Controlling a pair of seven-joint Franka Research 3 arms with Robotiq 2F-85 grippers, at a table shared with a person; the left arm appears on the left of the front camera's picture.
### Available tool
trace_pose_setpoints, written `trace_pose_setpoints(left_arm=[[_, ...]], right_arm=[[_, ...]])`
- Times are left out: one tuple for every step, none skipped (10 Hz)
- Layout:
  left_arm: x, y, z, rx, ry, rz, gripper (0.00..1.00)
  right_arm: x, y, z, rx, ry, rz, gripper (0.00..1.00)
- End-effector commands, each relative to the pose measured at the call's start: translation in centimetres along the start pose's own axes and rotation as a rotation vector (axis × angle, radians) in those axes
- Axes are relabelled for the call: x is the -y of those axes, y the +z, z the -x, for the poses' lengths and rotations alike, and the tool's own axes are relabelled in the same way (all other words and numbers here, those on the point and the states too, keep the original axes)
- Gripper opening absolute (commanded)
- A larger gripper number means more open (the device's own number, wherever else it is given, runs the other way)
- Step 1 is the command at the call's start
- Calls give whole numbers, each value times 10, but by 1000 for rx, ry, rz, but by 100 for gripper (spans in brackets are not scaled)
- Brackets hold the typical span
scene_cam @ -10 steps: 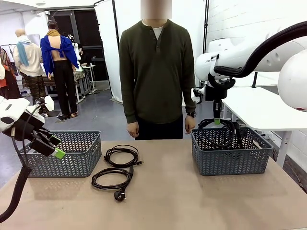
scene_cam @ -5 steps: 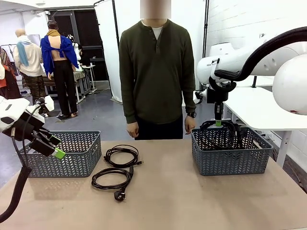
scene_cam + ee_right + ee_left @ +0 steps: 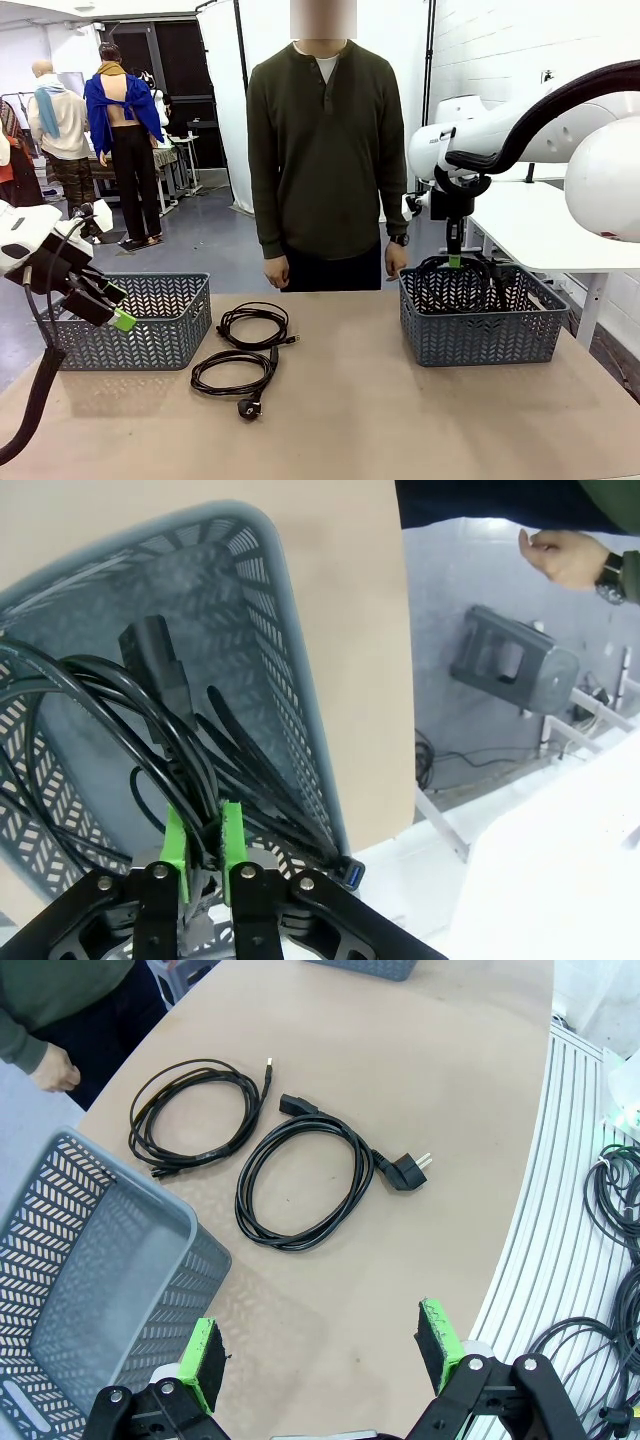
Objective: Organize the cables according to human instructions.
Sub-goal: Pick up a bundle of cables and place it in the basket indicated by the human.
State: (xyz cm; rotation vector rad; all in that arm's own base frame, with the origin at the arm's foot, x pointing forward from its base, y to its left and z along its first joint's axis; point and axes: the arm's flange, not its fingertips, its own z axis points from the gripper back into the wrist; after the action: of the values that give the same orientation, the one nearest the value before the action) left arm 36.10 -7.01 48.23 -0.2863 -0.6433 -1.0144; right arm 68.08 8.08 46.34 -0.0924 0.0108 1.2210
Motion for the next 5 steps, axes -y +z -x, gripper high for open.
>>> trace_pose_setpoints(left_arm=[[-4,0,3,13,-17,15,100],[-4,0,3,13,-17,15,100],[-4,0,3,13,-17,15,100],[-4,0,3,13,-17,15,100],[-4,0,3,13,-17,15,100]], right_arm=[[4,8,-3,-27,4,-3,55],[1,13,-1,-43,1,-12,75],[-2,18,0,-45,-6,-12,94],[-2,21,1,-47,-7,-12,100],[-3,24,1,-49,-10,-13,100]])
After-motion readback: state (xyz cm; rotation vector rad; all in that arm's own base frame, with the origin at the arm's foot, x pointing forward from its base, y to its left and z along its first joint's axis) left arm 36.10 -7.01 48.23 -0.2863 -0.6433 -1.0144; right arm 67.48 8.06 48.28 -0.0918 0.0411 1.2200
